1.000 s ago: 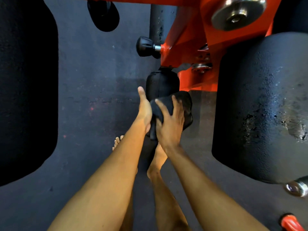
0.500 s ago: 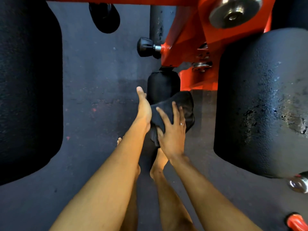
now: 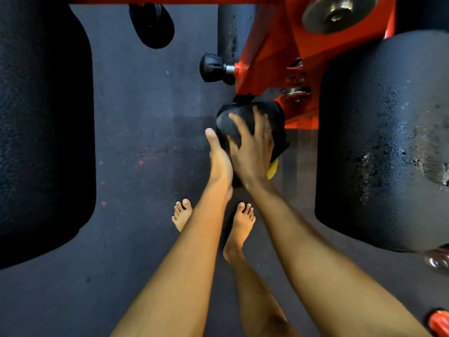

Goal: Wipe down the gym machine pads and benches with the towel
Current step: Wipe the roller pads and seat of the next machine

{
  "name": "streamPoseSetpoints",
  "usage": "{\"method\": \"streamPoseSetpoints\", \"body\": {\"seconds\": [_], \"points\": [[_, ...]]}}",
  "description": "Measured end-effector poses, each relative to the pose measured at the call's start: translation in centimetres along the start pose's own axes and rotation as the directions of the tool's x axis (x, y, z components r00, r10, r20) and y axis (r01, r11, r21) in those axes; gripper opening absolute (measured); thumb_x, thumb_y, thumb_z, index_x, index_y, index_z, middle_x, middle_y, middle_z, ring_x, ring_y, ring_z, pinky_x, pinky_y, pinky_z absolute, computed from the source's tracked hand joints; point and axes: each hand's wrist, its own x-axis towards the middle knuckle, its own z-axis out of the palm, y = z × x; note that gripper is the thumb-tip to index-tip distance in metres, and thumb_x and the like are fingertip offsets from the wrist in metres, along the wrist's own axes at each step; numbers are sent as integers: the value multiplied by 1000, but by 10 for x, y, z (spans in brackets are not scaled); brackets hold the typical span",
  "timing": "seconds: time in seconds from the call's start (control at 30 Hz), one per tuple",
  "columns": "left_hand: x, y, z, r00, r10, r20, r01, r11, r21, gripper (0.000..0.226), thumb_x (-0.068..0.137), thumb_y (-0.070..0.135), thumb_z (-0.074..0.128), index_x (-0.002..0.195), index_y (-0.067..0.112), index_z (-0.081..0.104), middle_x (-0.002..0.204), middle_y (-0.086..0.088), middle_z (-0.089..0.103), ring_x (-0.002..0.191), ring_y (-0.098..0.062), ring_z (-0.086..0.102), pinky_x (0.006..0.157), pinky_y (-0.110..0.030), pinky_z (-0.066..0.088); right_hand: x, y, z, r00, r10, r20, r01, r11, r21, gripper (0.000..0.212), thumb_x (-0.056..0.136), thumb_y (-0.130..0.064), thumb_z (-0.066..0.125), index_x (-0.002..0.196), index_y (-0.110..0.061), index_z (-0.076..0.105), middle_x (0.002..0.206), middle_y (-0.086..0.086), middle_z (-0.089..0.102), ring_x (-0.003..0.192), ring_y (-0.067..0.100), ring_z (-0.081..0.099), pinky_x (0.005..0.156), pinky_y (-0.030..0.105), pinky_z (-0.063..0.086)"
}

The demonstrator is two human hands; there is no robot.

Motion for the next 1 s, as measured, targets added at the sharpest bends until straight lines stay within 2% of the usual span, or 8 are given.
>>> {"method": "streamPoseSetpoints", "body": {"seconds": [0.2,0.33,0.5,0.6,0.7,0.77,0.9,1.0], "points": [[38,-1,-20,997,-74,-8,73,996,-41,87,95,79,15,155,20,40,144,-9,58,126,-27,60,104,-42,50,-97,44,9,993,-103,58,100,994,43,62,90,-23,64,148,-39,51,169,5,21,156,35,16,121,58,26],[36,-11,-12,998,-56,-10,55,998,-36,82,91,85,22,119,23,67,109,-2,77,103,-16,69,103,-40,51,-50,27,11,999,-48,-1,48,997,53,66,84,-13,70,144,-36,57,166,7,31,155,37,21,120,61,27],[109,-85,-18,998,55,-1,-55,998,-1,102,58,110,28,144,59,44,160,17,39,150,-7,29,123,-50,21,36,-7,3,998,45,-47,-45,999,-5,52,96,-30,63,146,-41,53,162,1,37,155,31,22,117,63,28],[37,-38,-5,1000,7,10,-7,999,35,109,64,107,29,151,42,43,157,9,45,146,-9,37,122,-46,27,32,-6,4,997,39,-67,-40,999,-14,53,96,-25,62,146,-38,53,160,2,39,153,31,25,117,60,30],[-6,-8,-3,999,15,39,-15,1000,-12,76,100,72,20,147,20,49,134,3,62,122,-12,59,110,-32,44,2,7,1,1000,-22,-12,22,1000,4,59,89,-11,68,145,-29,56,158,6,40,152,35,27,117,58,33],[-12,-9,-9,997,1,77,2,999,-34,79,102,68,18,147,11,50,141,-3,60,127,-20,59,113,-35,43,-25,14,-1,997,-61,55,61,998,-8,63,83,-3,68,141,-24,58,156,7,43,151,38,29,117,57,35],[-35,-21,-21,995,-88,47,89,996,-12,79,100,71,26,127,7,65,118,-10,72,112,-21,67,107,-39,48,-64,18,-19,986,-35,160,24,997,68,60,77,2,62,134,-19,61,144,8,50,138,37,43,114,50,39],[-65,-31,-27,995,-95,6,93,986,136,48,108,52,35,118,15,64,115,0,67,112,-15,61,99,-31,47,-71,14,-43,973,21,228,-65,980,188,53,84,3,58,132,-20,61,138,6,52,127,32,51,109,47,42]]}}
